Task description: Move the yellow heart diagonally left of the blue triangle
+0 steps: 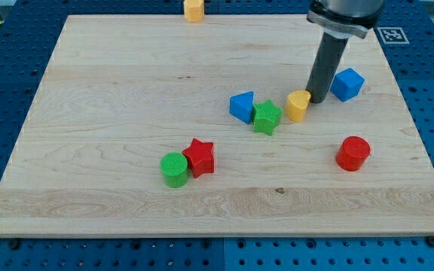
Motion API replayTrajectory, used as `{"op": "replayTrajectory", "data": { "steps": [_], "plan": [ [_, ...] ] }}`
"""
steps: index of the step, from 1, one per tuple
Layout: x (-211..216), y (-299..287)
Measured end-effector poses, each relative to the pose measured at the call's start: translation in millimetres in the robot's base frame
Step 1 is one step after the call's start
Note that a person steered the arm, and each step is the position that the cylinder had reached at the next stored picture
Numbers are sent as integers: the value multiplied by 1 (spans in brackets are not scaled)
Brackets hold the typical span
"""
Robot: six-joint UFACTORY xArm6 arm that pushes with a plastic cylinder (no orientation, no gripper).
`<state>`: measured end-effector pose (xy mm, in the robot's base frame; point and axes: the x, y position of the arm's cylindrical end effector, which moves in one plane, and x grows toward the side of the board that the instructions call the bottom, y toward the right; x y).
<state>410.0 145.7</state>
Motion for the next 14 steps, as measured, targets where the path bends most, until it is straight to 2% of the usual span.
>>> {"op": "replayTrajectory", "data": {
  "steps": [1,5,7,10,14],
  "plan": [
    [3,-7],
    [85,14],
    [77,7],
    [45,-47],
    [42,-40]
  ]
}}
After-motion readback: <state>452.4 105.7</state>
